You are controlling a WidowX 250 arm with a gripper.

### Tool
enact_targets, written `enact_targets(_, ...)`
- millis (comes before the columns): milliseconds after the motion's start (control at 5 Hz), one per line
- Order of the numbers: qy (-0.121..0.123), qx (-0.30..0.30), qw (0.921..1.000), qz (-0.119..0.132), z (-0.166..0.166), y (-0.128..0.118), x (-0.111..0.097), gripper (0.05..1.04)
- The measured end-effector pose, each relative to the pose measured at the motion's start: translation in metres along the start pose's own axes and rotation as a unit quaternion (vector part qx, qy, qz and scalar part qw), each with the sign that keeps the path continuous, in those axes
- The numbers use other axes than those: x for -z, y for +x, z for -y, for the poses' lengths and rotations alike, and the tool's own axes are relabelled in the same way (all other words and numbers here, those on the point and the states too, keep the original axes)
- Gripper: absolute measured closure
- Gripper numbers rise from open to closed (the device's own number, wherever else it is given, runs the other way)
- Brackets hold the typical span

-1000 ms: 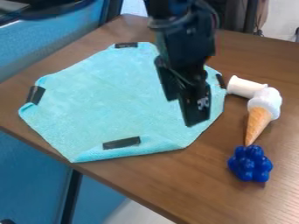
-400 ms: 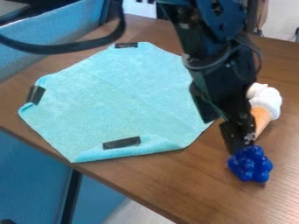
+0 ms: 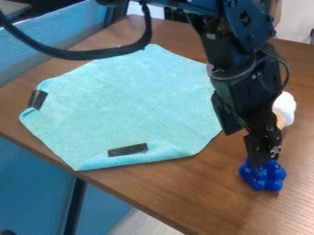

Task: Put the blue figure on top edge of the cloth

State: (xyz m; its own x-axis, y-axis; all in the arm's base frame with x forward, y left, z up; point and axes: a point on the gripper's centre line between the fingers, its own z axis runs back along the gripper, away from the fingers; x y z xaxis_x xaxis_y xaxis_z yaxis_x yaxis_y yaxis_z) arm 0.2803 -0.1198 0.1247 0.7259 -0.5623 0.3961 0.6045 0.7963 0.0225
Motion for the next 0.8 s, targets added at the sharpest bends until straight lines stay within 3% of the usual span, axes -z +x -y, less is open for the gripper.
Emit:
enact_targets(600, -0.008, -0.001, 1.0, 0.003, 0.013, 0.012, 0.003, 0.082)
enact_targets(800, -0.005, -0.012, 0.9999, -0.011, 0.013, 0.009, 0.014, 0.082)
